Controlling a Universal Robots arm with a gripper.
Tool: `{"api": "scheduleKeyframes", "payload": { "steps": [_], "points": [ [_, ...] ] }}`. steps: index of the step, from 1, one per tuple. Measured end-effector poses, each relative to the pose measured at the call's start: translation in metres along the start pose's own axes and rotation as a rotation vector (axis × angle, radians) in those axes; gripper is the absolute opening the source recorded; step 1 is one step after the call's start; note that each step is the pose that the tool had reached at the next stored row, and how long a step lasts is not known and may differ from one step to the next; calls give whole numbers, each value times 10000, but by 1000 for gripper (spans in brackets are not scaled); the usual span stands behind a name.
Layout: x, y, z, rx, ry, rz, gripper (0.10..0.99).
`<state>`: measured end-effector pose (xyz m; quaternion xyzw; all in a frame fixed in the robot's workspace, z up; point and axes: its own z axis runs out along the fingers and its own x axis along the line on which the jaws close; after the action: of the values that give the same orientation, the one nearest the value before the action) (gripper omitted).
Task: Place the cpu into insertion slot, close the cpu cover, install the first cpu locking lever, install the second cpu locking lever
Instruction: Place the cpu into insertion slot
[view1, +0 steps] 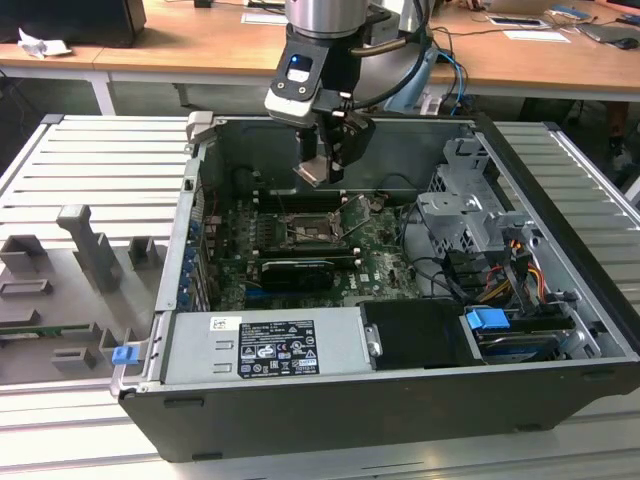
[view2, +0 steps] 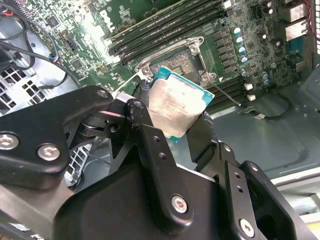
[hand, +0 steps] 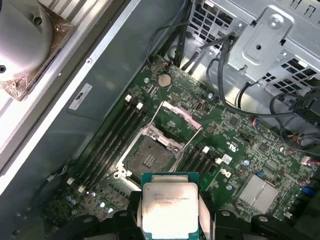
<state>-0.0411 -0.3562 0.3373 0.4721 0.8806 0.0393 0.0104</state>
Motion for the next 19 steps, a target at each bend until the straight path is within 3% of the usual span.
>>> {"api": "scheduleKeyframes", "payload": {
  "steps": [7,14,19],
  "points": [
    [7,-11,14,-7,-26,374,537],
    [7,-20,101,33,-107,1280,537],
    [7,-22,127,50,-115,1538,537]
  ]
}}
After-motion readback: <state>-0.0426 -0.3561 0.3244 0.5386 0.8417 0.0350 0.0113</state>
